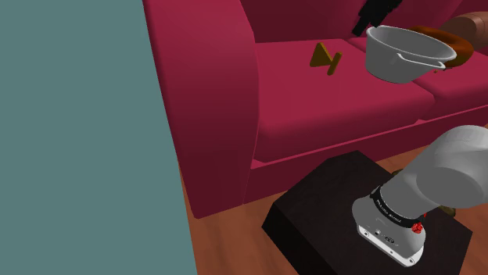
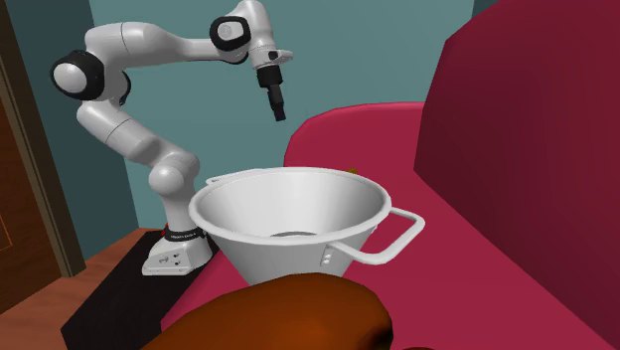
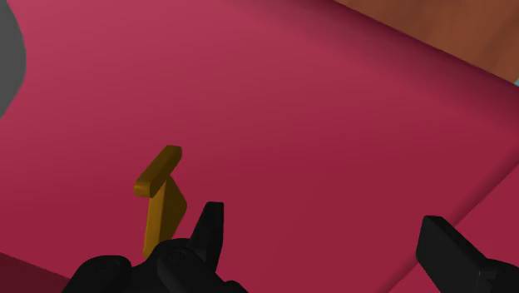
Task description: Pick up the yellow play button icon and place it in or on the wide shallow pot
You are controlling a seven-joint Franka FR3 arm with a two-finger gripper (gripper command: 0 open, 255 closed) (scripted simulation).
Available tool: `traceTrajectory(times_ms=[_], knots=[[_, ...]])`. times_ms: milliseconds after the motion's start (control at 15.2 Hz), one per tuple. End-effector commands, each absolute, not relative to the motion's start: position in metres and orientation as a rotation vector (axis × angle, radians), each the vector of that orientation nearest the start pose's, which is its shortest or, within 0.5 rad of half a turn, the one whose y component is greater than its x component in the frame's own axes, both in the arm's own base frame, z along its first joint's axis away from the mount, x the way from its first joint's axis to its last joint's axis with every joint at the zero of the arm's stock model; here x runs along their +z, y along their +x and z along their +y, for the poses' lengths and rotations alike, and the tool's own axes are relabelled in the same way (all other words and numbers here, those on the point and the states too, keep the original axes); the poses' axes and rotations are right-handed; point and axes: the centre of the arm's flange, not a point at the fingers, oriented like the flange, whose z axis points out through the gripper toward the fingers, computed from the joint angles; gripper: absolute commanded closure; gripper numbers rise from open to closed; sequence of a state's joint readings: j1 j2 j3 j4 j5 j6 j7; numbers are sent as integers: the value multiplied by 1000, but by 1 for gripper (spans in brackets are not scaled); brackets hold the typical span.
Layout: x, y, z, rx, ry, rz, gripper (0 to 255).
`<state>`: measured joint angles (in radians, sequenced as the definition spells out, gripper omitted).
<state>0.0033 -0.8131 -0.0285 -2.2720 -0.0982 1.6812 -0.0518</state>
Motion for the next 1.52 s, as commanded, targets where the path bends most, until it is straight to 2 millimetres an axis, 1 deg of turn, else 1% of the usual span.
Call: traceTrajectory(times_ms=[0,594,1188,1254,1452], knots=[[650,309,-21,-353,-3207,-53,0],[594,384,-106,-249,-3183,-35,0],[530,455,-189,-146,-3155,-18,0],[527,458,-193,-142,-3154,-17,0],[511,460,-193,-142,-3154,-17,0]])
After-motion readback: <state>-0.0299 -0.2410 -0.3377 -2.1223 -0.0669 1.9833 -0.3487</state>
